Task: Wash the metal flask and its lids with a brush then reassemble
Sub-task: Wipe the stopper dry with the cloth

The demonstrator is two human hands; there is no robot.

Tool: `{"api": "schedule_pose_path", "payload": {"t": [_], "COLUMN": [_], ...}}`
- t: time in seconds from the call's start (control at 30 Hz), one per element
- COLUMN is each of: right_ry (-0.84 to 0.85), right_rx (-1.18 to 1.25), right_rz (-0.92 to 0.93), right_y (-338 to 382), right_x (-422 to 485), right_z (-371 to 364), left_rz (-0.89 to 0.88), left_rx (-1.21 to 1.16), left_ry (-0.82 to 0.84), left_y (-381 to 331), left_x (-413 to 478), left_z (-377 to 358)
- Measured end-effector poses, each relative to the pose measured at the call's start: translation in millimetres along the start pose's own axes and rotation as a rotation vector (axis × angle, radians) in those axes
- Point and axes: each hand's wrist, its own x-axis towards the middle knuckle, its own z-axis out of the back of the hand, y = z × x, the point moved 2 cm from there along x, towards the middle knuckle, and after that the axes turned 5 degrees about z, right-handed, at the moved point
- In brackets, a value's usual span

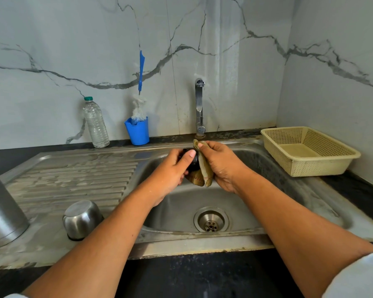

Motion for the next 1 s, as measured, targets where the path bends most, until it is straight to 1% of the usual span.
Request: {"api": "schedule_pose_path", "payload": {"t": [0.07, 0.13, 0.27, 0.4, 0.53, 0.63, 0.73, 0.87, 0.9, 0.93, 1.0], "right_ry": [-0.023, 0.001, 0.021, 0.039, -0.011, -0.051, -0.122, -0.324, -0.36, -0.375, -0.359], "right_rx": [0.009, -0.034, -0.128, -0.193, -0.184, -0.23, -0.293, -0.661, -0.675, -0.635, -0.528], "right_rz": [-0.089, -0.169, -0.249, -0.295, -0.341, -0.36, -0.312, -0.12, -0.078, -0.035, 0.084], "right_y": [-0.4, 0.2, 0.0, 2.5, 0.8, -1.9, -3.3, 1.2, 5.1, 9.0, 14.5], "right_x": [-2.1, -4.0, -3.7, -5.7, -5.3, -3.3, 1.6, 13.8, 13.0, 11.5, 7.3], "right_z": [2.6, 5.0, 11.3, 14.7, 17.2, 19.8, 20.9, 29.2, 29.7, 29.6, 25.7], "left_rz": [-0.064, -0.123, -0.211, -0.251, -0.289, -0.298, -0.314, -0.295, -0.281, -0.256, -0.193], "left_rx": [0.08, 0.153, 0.274, 0.39, 0.448, 0.46, 0.471, 0.433, 0.415, 0.397, 0.368], "left_ry": [0.028, 0.054, 0.119, 0.123, 0.113, 0.097, 0.049, -0.087, -0.137, -0.189, -0.271], "left_y": [-5.9, -7.8, -7.8, -7.3, -7.0, -5.7, -6.0, -3.7, -1.5, 0.9, 5.3], "left_x": [-4.7, -6.4, -6.5, -4.9, -5.6, -4.1, -2.5, 4.4, 6.7, 8.3, 9.9], "left_z": [-3.6, -3.5, -1.5, 0.8, 2.7, 0.4, -2.4, 4.6, 9.0, 13.8, 21.4]}}
